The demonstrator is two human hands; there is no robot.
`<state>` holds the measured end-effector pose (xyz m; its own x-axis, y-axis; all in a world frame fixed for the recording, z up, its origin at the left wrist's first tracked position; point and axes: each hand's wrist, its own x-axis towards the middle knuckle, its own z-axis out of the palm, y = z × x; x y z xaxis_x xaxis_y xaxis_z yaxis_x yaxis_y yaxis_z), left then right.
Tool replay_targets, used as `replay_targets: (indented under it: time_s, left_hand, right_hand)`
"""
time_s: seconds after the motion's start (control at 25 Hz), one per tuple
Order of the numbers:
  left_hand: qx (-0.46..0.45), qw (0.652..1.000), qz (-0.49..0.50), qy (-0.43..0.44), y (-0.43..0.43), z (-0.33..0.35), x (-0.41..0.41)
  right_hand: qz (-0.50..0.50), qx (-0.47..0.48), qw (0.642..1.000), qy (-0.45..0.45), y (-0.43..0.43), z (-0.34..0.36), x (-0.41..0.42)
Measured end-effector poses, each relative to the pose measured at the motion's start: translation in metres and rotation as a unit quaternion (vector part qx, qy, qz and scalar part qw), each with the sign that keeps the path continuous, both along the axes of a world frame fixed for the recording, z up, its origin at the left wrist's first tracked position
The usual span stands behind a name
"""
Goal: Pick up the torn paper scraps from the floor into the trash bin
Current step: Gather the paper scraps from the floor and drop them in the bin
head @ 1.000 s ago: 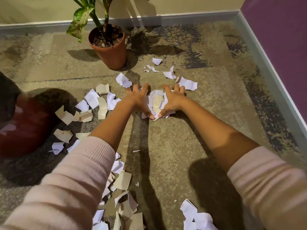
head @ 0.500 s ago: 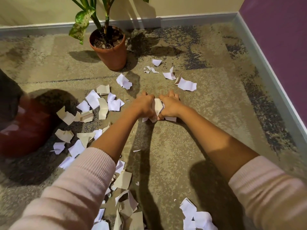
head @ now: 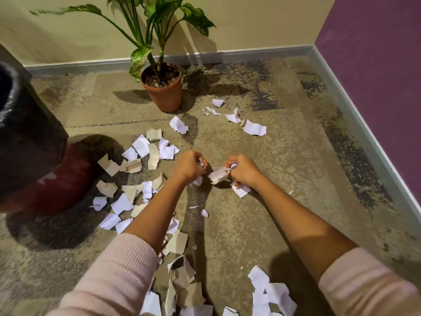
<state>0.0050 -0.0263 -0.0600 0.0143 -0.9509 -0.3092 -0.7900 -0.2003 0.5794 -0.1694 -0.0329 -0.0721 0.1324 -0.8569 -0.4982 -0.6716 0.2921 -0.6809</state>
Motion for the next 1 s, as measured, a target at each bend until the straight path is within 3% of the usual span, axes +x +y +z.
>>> replay_targets:
  time_s: [0.24,0.4,0.6,0.84,1.0]
  left_hand:
    - [0.011,0.993,0.075,0.09,0.025,0.023,0.027]
    - [-0.017,0.978,0.14,0.153,0.039,0.049,0.047]
    - [-0.055,0.956,0.203,0.203,0.056,0.098,0.073]
    - [-0.137,0.896,0.305,0.292,0.087,0.168,0.131]
    - [-0.221,0.861,0.347,0.299,0.107,0.227,0.172]
  right_hand:
    - [-0.121,0.023,0.982,-0.141,0.012,0.03,-0.002]
    - [-0.143,0.029,0.97,-0.193,0.011,0.042,0.011]
    - [-0.139,0.032,0.948,-0.283,0.01,0.074,0.056]
    - [-0.071,0.06,0.909,-0.407,0.023,0.137,0.158]
    - [-0.028,0.067,0.891,-0.448,0.035,0.187,0.234]
